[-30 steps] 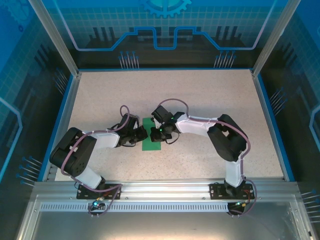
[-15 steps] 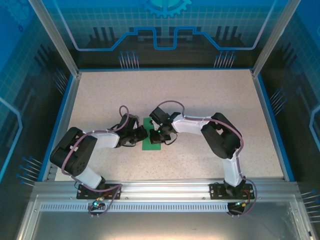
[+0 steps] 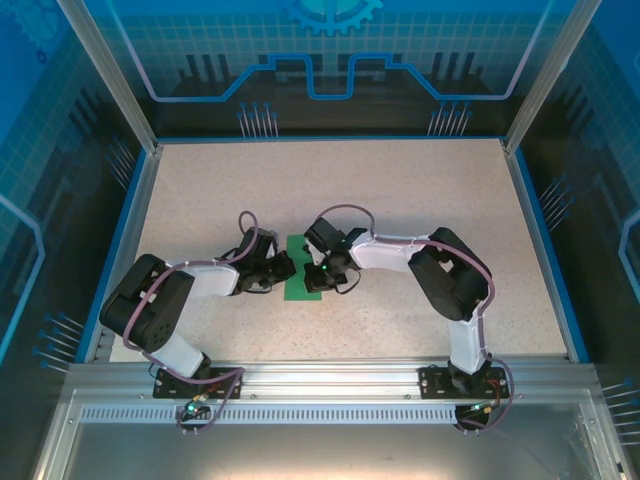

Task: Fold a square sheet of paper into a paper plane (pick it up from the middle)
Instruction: Fold the triangle a second time at the center of the table.

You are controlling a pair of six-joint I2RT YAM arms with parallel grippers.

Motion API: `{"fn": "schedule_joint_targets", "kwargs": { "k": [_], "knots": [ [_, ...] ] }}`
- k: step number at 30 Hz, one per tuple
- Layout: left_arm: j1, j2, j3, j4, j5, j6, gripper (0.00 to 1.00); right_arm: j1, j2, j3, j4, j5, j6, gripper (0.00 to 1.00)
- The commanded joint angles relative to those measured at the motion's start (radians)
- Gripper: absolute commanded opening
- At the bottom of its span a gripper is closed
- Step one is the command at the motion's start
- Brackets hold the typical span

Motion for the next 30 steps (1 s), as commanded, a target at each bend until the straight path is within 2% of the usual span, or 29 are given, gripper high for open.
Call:
{"fn": "schedule_joint_targets", "kwargs": {
  "k": [1,15,20,24,28,30],
  "knots": [
    [0.009,0.047,-0.012,-0.113,-0.048,0.006,0.09,-0.005,-0.028,-0.049,-0.111,-0.014,-0.033,0.07],
    [0.008,0.045,-0.001,-0.121,-0.037,0.011,0.09,-0.023,-0.126,-0.160,-0.134,-0.026,-0.066,0.07],
    [0.007,0.010,0.008,-0.122,0.000,0.008,0.11,-0.053,-0.256,-0.180,-0.070,-0.013,-0.052,0.08],
    [0.001,-0.068,0.044,-0.147,0.042,0.002,0.18,-0.085,-0.331,-0.172,-0.001,0.049,-0.023,0.11],
    [-0.010,-0.144,0.080,-0.179,0.059,-0.027,0.28,-0.093,-0.292,-0.122,0.040,0.059,-0.018,0.13],
    [-0.009,-0.181,0.070,-0.181,0.056,-0.057,0.37,-0.093,-0.251,-0.085,0.052,0.039,-0.018,0.15]
  ]
}}
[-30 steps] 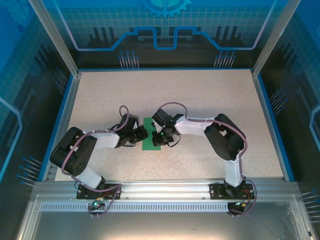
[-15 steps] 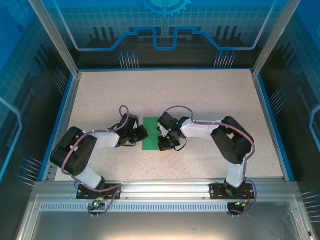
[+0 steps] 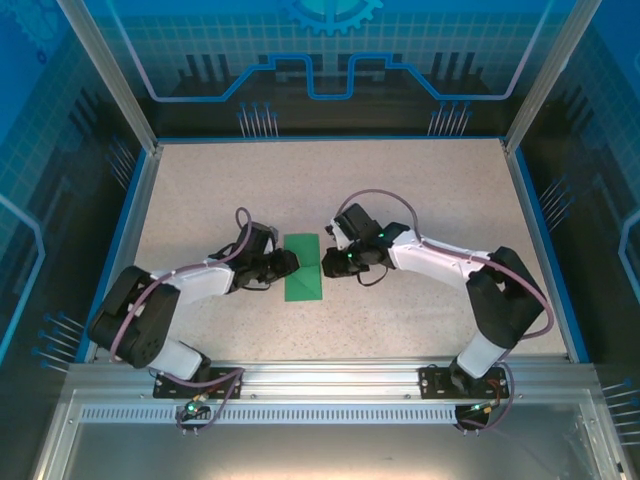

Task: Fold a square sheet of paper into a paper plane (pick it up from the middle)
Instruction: Fold the triangle a second time at the center of the table, then turn over the paper at the center of the table.

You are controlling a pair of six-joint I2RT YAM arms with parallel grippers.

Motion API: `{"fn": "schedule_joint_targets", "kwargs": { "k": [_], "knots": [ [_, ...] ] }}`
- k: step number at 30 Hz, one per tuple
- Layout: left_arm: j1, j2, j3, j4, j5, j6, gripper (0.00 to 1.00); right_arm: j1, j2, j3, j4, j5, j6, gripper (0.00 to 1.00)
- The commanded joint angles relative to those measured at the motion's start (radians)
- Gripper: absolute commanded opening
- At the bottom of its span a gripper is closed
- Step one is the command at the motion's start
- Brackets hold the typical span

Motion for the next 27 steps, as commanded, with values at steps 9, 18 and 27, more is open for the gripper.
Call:
{"fn": "schedule_joint_targets", "kwargs": {
  "k": [9,18,27],
  "knots": [
    [-0.015,-0.114,-0.079,0.011,0.046,-0.136,0.47,-0.003,0.215,0.163,0.048,-0.081,-0.004,0.18],
    [-0.031,-0.022,-0.070,0.071,0.105,-0.148,0.53,-0.023,0.305,0.188,0.060,-0.081,0.021,0.18],
    [-0.032,0.019,-0.058,0.086,0.105,-0.143,0.60,-0.047,0.325,0.165,0.083,-0.083,0.038,0.18]
  ]
}}
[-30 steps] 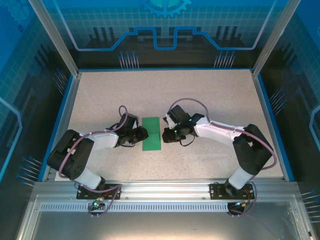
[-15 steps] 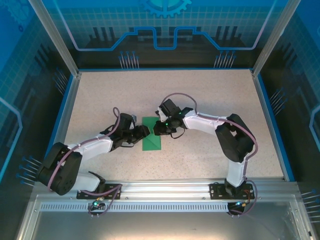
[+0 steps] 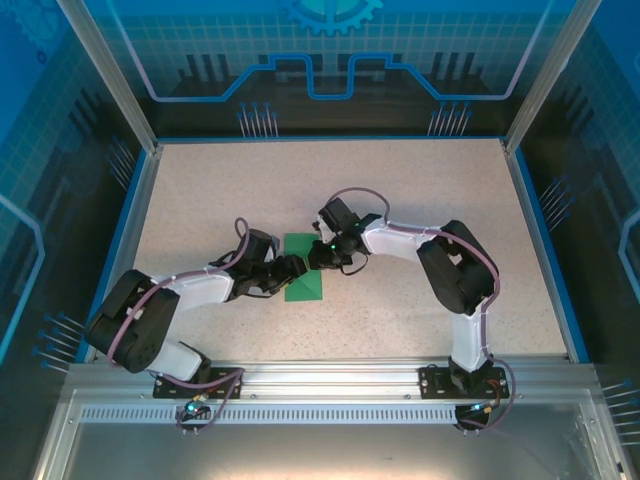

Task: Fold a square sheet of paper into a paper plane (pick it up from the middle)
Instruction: Turn over the paper at the center of the table.

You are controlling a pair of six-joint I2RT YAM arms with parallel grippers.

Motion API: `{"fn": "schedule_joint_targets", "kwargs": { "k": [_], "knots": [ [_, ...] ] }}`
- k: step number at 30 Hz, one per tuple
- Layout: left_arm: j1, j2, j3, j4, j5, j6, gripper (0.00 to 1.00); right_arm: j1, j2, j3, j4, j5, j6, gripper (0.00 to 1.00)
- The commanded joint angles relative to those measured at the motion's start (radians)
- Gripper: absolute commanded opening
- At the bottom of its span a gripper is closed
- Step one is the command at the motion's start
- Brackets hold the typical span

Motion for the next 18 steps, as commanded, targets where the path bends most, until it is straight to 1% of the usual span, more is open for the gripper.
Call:
{"fn": "schedule_joint_targets", "kwargs": {
  "k": [1,5,8,11,18],
  "knots": [
    [-0.005,0.026,0.016,0.020,0.027,-0.003,0.61,-0.015,0.020,-0.009,0.017,-0.019,0.019,0.18],
    [-0.004,0.056,0.019,0.052,0.036,-0.004,0.62,-0.023,0.017,-0.026,0.033,-0.026,0.028,0.18],
    [-0.005,0.072,0.028,0.087,0.049,0.000,0.61,-0.025,0.008,-0.040,0.040,-0.032,0.029,0.17],
    [-0.005,0.074,0.034,0.107,0.048,0.009,0.58,-0.027,-0.002,-0.049,0.042,-0.038,0.030,0.17],
    [-0.005,0.077,0.057,0.092,0.030,0.040,0.52,-0.027,-0.017,-0.061,0.042,-0.035,0.030,0.17]
  ]
}}
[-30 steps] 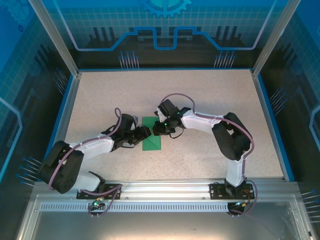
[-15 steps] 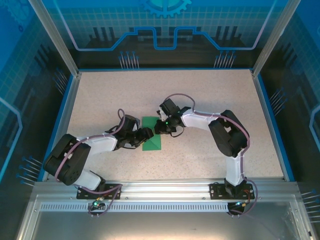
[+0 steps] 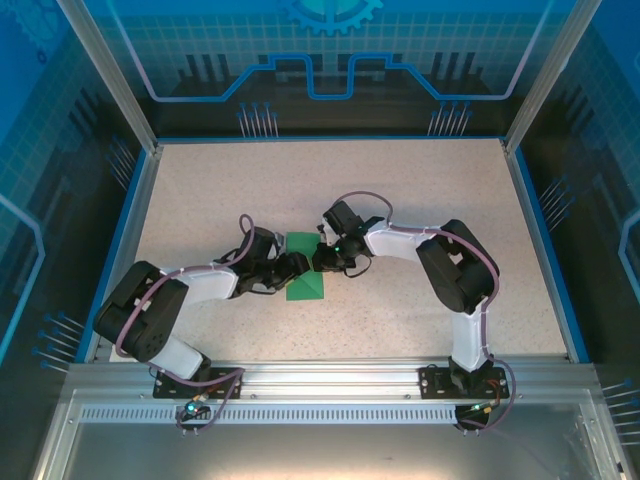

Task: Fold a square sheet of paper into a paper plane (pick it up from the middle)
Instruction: Turn over the paper at the center of the table.

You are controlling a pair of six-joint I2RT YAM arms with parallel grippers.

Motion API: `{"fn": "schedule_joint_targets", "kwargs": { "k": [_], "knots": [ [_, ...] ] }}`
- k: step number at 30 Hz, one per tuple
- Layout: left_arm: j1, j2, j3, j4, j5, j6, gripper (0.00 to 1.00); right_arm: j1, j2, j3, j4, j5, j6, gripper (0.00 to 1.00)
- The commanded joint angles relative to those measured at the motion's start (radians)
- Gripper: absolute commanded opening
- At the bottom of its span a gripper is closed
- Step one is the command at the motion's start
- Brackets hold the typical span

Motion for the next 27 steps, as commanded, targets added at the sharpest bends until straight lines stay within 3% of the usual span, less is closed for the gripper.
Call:
{"fn": "schedule_joint_targets", "kwargs": {
  "k": [1,7,10,14,17,21,27],
  "knots": [
    [-0.005,0.013,0.035,0.017,0.005,0.034,0.50,-0.011,-0.023,-0.015,0.008,-0.015,0.011,0.17],
    [-0.005,0.021,0.032,0.052,0.003,0.064,0.35,-0.015,-0.064,-0.037,0.019,-0.007,0.019,0.17],
    [-0.005,0.025,0.028,0.060,0.000,0.096,0.20,-0.025,-0.115,-0.064,0.032,0.009,0.023,0.19],
    [-0.003,0.003,0.045,0.000,-0.027,0.140,0.07,-0.053,-0.216,-0.113,0.026,0.080,0.033,0.31],
    [-0.008,-0.053,0.080,-0.104,-0.050,0.183,0.06,-0.081,-0.315,-0.156,0.007,0.156,0.032,0.44],
    [-0.034,-0.130,0.194,-0.403,-0.185,0.263,0.06,-0.129,-0.433,-0.225,-0.014,0.237,0.010,0.62],
    [-0.046,-0.145,0.398,-0.741,-0.325,0.321,0.08,-0.222,-0.578,-0.335,-0.022,0.261,-0.016,0.76]
  ]
}}
